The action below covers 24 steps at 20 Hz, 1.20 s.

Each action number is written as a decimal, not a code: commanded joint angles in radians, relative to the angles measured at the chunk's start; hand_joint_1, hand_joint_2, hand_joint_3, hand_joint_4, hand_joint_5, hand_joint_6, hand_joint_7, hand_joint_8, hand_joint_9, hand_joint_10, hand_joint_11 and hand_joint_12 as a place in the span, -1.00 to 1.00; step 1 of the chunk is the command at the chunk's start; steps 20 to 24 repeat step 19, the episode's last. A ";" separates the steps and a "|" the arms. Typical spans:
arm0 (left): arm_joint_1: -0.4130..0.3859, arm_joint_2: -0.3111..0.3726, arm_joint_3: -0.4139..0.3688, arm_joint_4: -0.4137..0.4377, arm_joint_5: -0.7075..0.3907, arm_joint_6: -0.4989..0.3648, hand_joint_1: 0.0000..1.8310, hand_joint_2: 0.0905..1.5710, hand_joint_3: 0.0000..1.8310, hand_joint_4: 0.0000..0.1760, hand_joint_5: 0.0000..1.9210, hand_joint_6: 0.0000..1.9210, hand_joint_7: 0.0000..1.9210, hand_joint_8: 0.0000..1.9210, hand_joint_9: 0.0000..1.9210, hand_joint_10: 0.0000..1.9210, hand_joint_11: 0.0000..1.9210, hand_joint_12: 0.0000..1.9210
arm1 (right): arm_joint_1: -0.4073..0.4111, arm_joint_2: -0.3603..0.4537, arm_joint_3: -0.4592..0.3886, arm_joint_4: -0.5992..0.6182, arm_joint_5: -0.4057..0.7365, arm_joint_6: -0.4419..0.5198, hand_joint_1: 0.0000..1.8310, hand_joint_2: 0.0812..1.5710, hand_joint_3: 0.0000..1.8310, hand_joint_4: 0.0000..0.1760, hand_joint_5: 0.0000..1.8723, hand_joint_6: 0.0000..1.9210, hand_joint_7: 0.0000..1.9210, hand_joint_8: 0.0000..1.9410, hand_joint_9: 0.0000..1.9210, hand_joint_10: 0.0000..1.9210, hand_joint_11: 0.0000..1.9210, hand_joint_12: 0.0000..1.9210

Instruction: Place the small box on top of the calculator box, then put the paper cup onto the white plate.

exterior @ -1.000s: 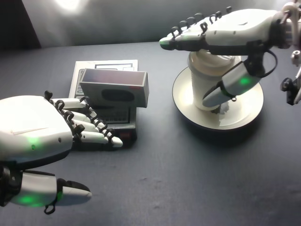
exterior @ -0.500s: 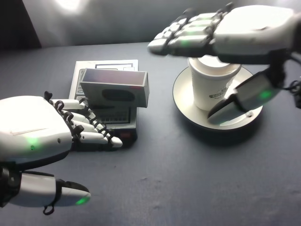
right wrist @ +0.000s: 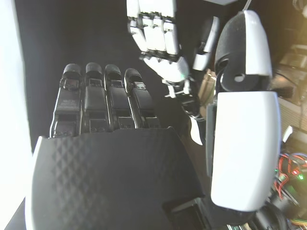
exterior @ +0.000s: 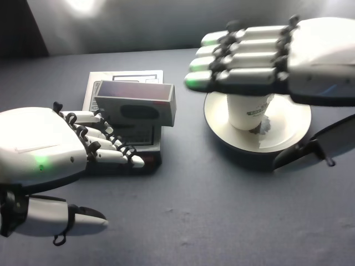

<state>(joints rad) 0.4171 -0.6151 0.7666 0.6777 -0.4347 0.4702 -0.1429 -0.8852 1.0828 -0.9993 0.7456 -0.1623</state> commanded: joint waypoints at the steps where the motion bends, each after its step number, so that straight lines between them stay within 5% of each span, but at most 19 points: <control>1: -0.012 0.002 0.001 -0.019 -0.086 0.000 -0.72 0.63 -1.00 -1.00 -0.64 -0.99 -0.57 -0.99 -0.59 -0.99 -0.87 -0.42 | 0.001 0.013 -0.002 0.058 0.098 -0.002 -0.17 0.15 -1.00 -1.00 -1.00 -1.00 -1.00 -1.00 -1.00 -1.00 -1.00 -1.00; 24: -0.018 0.002 -0.003 -0.031 -0.081 -0.002 -0.71 0.62 -1.00 -1.00 -0.65 -1.00 -0.57 -1.00 -0.58 -0.99 -0.84 -0.49 | 0.009 0.031 -0.022 -0.017 0.163 0.001 -0.15 0.17 -0.99 -1.00 -1.00 -1.00 -1.00 -1.00 -1.00 -1.00 -1.00 -1.00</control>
